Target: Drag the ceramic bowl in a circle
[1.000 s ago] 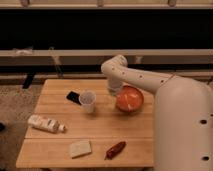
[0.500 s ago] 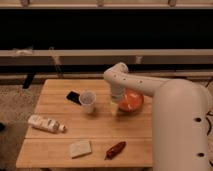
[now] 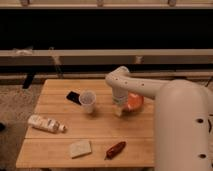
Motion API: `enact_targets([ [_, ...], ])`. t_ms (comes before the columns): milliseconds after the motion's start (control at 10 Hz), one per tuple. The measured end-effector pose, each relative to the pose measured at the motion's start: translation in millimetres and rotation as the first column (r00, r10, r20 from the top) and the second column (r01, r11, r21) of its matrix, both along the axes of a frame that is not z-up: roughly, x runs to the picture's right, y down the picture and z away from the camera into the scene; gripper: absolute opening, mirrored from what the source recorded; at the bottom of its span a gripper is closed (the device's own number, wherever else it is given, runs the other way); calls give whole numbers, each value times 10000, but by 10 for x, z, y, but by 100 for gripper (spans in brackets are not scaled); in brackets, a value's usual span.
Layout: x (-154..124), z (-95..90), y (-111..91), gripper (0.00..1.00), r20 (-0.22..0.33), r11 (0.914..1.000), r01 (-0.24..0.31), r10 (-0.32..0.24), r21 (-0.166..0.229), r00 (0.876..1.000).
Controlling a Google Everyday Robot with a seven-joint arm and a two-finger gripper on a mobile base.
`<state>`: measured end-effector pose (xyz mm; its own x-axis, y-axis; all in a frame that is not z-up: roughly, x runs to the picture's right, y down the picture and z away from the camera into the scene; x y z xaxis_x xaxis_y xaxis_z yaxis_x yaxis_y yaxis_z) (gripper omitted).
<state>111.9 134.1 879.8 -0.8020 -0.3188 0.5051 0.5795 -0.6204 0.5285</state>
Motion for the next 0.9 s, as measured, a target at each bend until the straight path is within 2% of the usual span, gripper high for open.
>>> enact_targets([
  [400,370,-139,98,1,-799,9998,-116,104,-143,9967],
  [700,596,-332,173,0,-1228,9994,-87,46,-325,9924],
  [900,553,-533,224,0,-1123,9985,-33,-29,-548,9937],
])
